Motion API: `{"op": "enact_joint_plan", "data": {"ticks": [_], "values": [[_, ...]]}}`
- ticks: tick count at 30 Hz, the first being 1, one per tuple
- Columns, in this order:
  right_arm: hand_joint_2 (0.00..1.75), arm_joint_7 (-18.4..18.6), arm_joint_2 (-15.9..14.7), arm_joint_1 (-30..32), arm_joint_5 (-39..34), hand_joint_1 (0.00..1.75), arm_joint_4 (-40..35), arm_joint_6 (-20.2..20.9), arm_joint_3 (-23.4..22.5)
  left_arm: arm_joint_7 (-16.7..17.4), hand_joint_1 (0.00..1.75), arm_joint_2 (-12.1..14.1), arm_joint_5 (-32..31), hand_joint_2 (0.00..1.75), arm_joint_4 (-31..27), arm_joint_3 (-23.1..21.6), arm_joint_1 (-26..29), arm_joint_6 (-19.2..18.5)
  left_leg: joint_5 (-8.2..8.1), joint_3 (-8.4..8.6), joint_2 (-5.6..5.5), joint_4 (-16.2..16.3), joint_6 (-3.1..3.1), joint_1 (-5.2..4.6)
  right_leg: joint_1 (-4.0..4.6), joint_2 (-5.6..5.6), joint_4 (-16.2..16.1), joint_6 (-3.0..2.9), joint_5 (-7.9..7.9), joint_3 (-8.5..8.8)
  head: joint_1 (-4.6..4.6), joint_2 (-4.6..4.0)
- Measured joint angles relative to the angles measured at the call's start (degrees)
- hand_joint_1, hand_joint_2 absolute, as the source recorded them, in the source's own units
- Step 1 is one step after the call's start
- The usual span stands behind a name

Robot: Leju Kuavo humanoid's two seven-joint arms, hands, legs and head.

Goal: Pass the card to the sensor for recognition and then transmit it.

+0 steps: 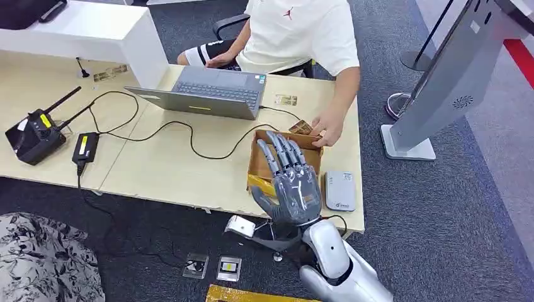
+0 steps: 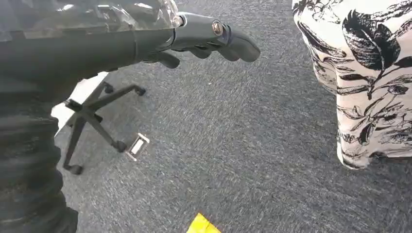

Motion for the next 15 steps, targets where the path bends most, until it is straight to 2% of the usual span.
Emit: {"op": "enact_joint_plan", "data": {"ticks": [5, 8, 15], "values": [[1.75, 1.6, -1.0, 0.1, 2.2, 0.00, 0.1, 1.9, 0.4, -0.2, 0.00, 0.0, 0.5, 1.75, 0.0, 0.0, 0.0, 0.0, 0.00, 0.00, 0.00, 0.0, 0.00, 0.00, 0.00, 0.00, 0.0, 0.00, 0.00, 0.00, 0.00, 0.00], [1.75, 3.3, -1.5, -0.1, 3.6, 0.00, 0.5, 4.7, 0.4, -0.3, 0.00, 0.0, 0.7, 1.75, 0.0, 0.0, 0.0, 0.0, 0.00, -0.01, 0.00, 0.0, 0.00, 0.00, 0.00, 0.00, 0.0, 0.00, 0.00, 0.01, 0.00, 0.00], [1.75, 5.7, -1.8, -1.3, 6.0, 0.00, 4.8, 7.7, 0.4, -0.2, 0.00, -0.2, 0.2, 1.75, -0.4, 0.0, 0.0, 0.0, 0.00, -0.03, 0.00, 0.0, 0.00, 0.00, 0.00, -0.02, 0.0, 0.00, 0.00, 0.00, -0.02, 0.00]]}}
